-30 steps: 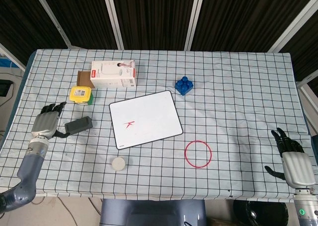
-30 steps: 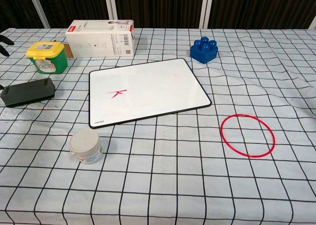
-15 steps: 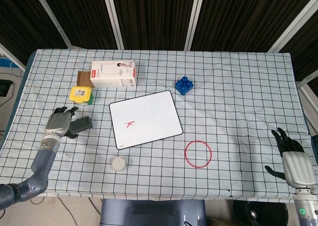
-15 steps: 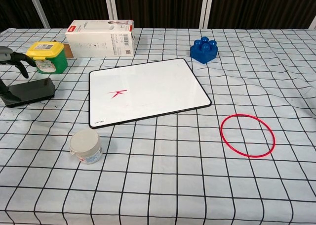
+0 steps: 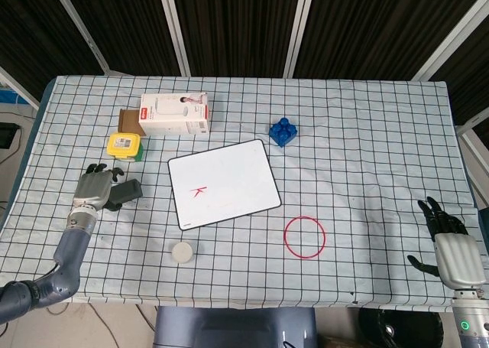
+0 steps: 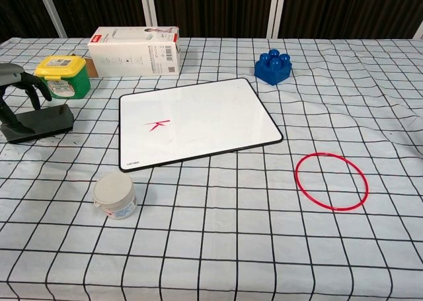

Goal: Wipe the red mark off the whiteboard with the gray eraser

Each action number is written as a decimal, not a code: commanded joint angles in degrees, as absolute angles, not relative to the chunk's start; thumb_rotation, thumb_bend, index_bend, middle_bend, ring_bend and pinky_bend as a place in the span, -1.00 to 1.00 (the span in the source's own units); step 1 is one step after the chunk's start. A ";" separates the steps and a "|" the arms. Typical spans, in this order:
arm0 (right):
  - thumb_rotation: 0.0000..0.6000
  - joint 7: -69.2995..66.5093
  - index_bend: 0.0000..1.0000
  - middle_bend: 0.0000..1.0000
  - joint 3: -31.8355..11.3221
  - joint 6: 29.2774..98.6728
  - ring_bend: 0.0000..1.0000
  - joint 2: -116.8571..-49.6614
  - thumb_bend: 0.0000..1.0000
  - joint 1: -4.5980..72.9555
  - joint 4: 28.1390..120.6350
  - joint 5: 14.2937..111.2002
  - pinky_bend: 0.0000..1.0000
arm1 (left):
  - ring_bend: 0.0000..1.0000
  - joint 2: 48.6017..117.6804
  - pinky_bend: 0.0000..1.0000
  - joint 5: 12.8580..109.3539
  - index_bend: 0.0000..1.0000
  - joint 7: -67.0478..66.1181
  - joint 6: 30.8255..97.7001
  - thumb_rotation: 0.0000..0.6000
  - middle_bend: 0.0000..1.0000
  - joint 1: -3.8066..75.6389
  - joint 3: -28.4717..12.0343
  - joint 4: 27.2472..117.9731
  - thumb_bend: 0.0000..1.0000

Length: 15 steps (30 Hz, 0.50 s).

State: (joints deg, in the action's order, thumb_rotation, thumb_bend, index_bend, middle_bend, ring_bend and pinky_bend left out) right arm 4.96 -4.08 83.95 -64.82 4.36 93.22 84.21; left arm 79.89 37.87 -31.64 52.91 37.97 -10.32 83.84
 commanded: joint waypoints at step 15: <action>1.00 4.96 -1.00 -0.92 -4.08 83.69 -0.64 -64.59 -0.92 4.29 93.60 83.68 -0.57 | -0.80 81.34 -0.85 38.28 -0.35 -31.74 52.93 1.00 -0.24 38.95 -8.35 81.29 -0.59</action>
State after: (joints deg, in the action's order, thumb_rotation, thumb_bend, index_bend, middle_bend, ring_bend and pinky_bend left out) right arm 4.97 -4.08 83.69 -64.59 4.29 93.60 83.69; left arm 81.14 38.39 -31.57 53.06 38.83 -8.57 81.60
